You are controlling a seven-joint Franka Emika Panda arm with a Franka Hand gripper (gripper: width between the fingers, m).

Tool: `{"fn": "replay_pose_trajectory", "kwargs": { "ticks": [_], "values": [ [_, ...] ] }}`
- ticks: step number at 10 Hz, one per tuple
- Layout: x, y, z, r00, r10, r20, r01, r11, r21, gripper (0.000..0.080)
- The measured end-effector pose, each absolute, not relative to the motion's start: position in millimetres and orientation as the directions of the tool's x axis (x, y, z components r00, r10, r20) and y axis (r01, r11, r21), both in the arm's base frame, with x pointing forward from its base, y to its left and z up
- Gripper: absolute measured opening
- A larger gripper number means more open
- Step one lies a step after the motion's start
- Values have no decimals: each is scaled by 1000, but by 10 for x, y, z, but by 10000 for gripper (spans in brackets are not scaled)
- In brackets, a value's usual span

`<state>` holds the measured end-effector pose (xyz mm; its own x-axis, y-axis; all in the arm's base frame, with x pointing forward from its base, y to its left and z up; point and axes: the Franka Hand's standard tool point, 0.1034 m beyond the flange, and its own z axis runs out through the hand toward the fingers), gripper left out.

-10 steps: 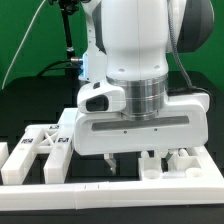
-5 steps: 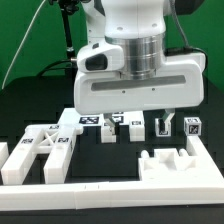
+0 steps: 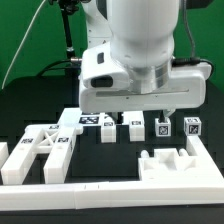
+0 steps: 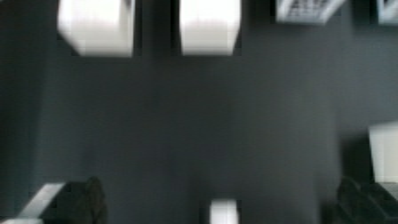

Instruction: Assemble chair

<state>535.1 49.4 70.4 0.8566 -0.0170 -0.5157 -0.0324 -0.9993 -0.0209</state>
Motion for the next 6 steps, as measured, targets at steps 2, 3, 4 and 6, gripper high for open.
{"fn": "replay_pose_trajectory", "kwargs": {
  "ticks": [2,3,4,6],
  "values": [
    [4976,501,662,760,-13,-650,-27,-1000,-12,649],
    [4809,506,621,695,-16,-719,-27,-1000,-4,649],
    [4817,535,591,686,-18,-728,-25,-1000,1,649],
    [4799,521,576,651,-15,-759,-23,-1000,0,649]
  ]
}}
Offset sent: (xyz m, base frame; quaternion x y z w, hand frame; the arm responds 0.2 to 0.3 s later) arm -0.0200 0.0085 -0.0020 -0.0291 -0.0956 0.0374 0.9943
